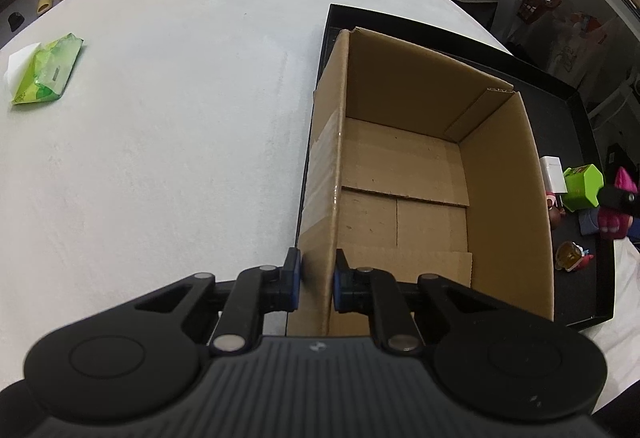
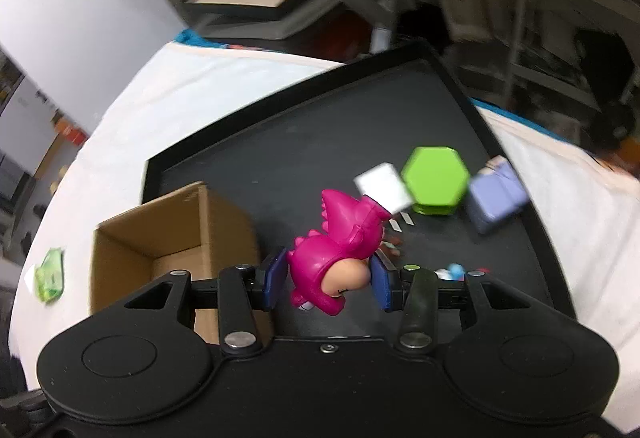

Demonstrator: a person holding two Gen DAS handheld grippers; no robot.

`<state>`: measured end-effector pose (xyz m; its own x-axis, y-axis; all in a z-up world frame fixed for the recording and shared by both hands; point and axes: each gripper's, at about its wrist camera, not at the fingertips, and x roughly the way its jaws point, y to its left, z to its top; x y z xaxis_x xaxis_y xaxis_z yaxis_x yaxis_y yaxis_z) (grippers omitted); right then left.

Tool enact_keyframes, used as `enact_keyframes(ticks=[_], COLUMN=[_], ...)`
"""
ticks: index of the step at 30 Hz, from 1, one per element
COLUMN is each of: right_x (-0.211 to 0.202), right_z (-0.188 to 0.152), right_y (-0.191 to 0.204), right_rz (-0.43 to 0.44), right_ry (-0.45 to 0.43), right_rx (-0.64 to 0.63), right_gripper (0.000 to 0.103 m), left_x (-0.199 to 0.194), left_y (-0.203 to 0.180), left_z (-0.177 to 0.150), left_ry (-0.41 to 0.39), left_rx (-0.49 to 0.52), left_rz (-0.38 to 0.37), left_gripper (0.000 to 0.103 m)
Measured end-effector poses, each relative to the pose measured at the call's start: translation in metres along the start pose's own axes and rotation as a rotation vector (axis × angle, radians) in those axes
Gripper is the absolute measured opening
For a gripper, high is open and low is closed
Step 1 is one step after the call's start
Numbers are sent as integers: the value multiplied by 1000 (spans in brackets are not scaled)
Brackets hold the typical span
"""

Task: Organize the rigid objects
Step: 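Carry the pink dinosaur into the cardboard box and open the right tool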

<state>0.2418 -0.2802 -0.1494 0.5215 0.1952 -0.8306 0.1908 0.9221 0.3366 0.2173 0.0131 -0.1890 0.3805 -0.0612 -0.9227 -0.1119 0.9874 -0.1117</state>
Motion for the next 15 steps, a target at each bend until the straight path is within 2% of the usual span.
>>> enact_keyframes(ticks=[15], right_x=[7], right_z=[3], right_y=[93], right_rz=[109], right_ry=[-4], right_rx=[-211], right_gripper=[44], left_x=[4], left_y=[12], left_z=[5], left_ry=[22], left_rx=[-17], left_rz=[-50], left_gripper=[15])
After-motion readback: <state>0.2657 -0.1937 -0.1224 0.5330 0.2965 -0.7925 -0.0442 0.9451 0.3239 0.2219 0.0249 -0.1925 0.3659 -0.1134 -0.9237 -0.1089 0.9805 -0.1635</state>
